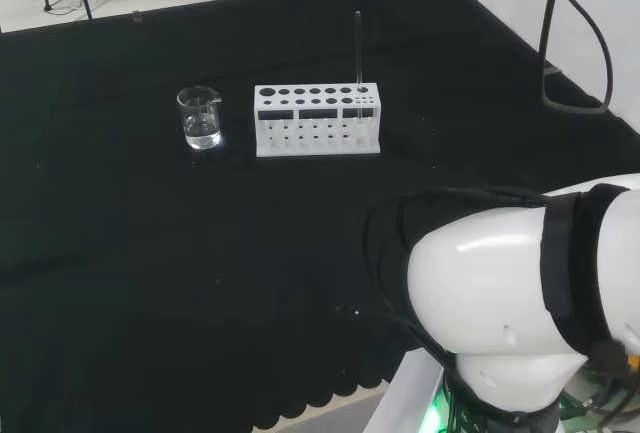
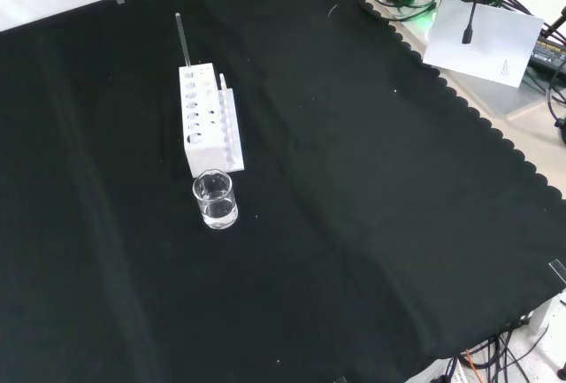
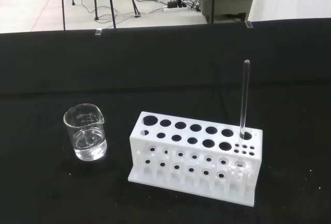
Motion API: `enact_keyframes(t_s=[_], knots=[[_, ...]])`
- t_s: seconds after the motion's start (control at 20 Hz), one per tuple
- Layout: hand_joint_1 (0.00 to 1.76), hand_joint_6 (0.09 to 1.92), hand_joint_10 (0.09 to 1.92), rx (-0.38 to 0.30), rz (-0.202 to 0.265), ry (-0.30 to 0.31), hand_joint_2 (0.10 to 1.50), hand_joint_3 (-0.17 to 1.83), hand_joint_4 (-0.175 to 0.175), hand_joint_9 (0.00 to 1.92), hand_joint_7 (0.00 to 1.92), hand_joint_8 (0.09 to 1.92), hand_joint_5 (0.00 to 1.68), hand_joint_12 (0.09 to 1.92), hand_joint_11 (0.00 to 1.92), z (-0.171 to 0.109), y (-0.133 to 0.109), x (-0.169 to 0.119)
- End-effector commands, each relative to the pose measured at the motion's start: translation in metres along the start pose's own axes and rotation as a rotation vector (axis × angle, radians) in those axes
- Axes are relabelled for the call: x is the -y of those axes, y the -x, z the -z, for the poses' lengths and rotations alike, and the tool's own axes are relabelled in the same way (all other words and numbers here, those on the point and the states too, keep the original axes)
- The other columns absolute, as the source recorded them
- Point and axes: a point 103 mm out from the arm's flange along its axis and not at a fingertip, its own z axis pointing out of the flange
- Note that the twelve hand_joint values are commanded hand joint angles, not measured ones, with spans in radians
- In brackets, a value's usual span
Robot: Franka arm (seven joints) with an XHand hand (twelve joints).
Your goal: Take the glass rod from the white test tube rack.
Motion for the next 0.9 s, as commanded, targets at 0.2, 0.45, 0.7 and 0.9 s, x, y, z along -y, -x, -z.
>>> enact_keyframes(t_s=[0.2, 0.45, 0.7, 0.9], knots=[[0.69, 0.09, 0.58, -0.01, -0.002, 0.006, 1.2, -0.17, -0.143, 0.03, 0.02, 0.26, 0.03, 0.91, 0.03, -0.003, 0.005, -0.002], [0.68, 0.09, 0.67, -0.012, -0.006, -0.006, 1.21, -0.17, -0.14, 0.0, 0.0, 0.3, 0.02, 1.01, 0.0, -0.006, 0.011, -0.007], [0.66, 0.09, 0.7, -0.013, -0.019, -0.024, 1.21, -0.17, -0.139, 0.0, 0.0, 0.35, 0.03, 1.12, 0.0, -0.009, 0.018, -0.02], [0.65, 0.09, 0.73, -0.025, -0.03, -0.042, 1.22, -0.17, -0.138, 0.0, 0.0, 0.4, 0.03, 1.15, 0.0, -0.015, 0.027, -0.036]])
